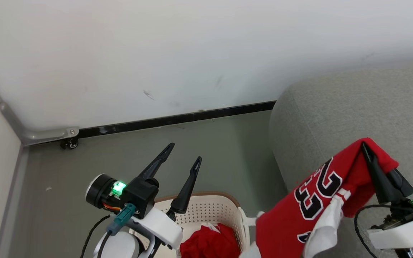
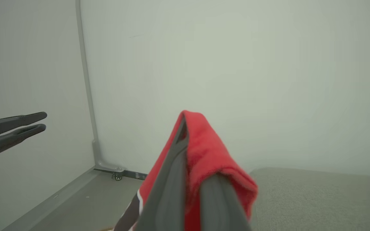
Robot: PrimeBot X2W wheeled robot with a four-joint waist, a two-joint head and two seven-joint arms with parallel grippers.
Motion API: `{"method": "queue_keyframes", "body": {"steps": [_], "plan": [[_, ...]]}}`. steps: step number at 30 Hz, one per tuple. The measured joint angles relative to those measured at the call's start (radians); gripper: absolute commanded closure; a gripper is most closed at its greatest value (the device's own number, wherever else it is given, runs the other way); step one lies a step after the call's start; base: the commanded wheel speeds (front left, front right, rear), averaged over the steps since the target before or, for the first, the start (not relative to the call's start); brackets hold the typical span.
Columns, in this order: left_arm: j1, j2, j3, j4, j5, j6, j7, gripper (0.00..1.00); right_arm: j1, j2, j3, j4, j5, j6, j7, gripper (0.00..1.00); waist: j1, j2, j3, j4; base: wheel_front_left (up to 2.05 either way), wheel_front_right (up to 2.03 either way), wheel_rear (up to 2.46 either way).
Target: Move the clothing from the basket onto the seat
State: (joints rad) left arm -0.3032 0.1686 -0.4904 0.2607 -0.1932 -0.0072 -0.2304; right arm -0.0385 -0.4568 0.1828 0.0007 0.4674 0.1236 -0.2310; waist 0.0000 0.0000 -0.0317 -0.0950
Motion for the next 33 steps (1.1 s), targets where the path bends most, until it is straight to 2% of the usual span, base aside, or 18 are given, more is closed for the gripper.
{"method": "queue_keyframes", "body": {"steps": [15, 28, 33], "plan": [[-0.005, -0.013, 0.021, 0.03, -0.016, 0.005, -0.009, 0.0, 0.124, 0.07, -0.074, -0.151, -0.059, 0.0, 0.047, 1.0, 0.0, 0.0, 0.001, -0.112, 0.0, 0.0, 0.0], [0.009, 0.02, 0.082, 0.021, -0.022, 0.046, -0.017, 0.0, 0.116, 0.095, -0.074, -0.2, -0.046, 0.0, 0.099, 1.0, 0.0, 0.0, 0.01, -0.217, 0.0, 0.0, 0.0], [0.027, 0.035, 0.099, -0.009, -0.022, 0.066, -0.018, 0.0, 0.039, 0.095, -0.073, -0.184, -0.022, 0.0, 0.133, 1.0, 0.0, 0.0, 0.022, -0.249, 0.0, 0.0, 0.0]]}}
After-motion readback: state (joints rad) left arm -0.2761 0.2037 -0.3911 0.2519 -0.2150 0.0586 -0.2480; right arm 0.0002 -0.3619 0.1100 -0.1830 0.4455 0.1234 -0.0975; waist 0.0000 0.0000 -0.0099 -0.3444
